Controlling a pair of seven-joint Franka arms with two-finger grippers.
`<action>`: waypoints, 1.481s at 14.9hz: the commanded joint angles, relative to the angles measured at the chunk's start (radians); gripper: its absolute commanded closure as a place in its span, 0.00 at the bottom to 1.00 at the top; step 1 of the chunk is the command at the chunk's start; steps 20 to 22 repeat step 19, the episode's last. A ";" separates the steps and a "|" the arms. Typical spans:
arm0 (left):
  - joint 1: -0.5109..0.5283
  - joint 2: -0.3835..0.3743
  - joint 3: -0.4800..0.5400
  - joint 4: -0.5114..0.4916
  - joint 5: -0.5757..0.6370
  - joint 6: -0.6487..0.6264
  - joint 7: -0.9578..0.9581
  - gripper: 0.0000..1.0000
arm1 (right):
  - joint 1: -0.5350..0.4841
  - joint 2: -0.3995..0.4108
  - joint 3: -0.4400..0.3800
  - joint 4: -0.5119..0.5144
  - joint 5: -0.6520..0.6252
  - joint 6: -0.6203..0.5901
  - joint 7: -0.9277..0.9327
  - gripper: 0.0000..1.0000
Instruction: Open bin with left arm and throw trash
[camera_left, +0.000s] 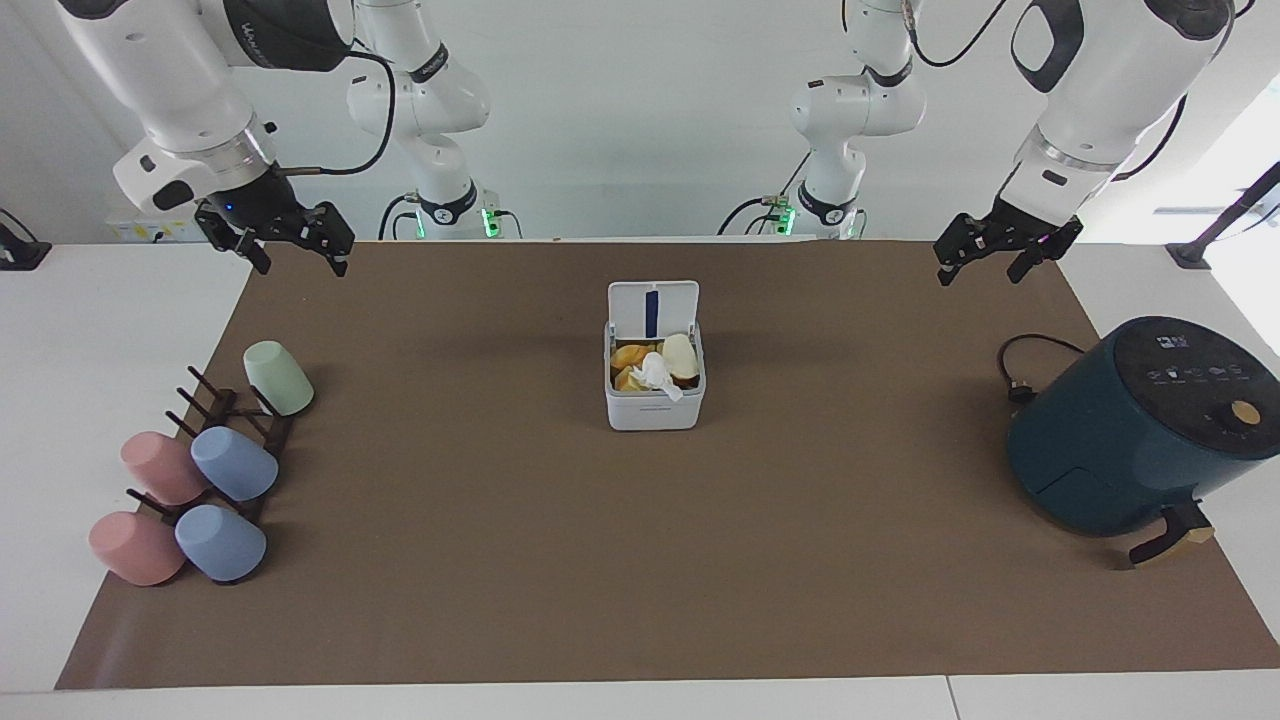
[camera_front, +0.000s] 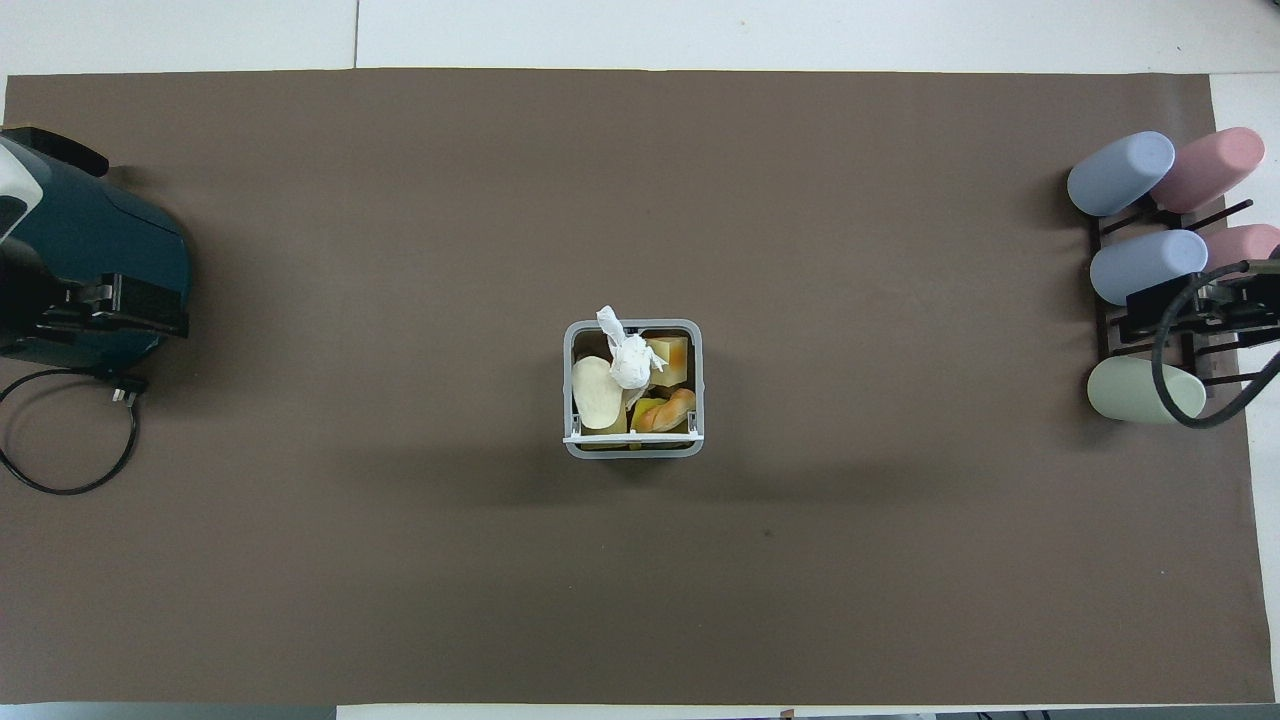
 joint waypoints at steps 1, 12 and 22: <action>-0.007 0.008 0.003 0.018 0.020 -0.013 0.010 0.00 | -0.001 0.001 0.005 0.011 -0.007 -0.018 -0.016 0.00; -0.007 0.008 0.003 0.018 0.018 -0.013 0.010 0.00 | -0.012 0.014 0.055 0.033 -0.017 -0.016 0.055 0.00; -0.007 0.009 0.003 0.020 0.018 -0.013 0.010 0.00 | -0.010 0.008 0.055 0.017 -0.015 -0.013 0.058 0.00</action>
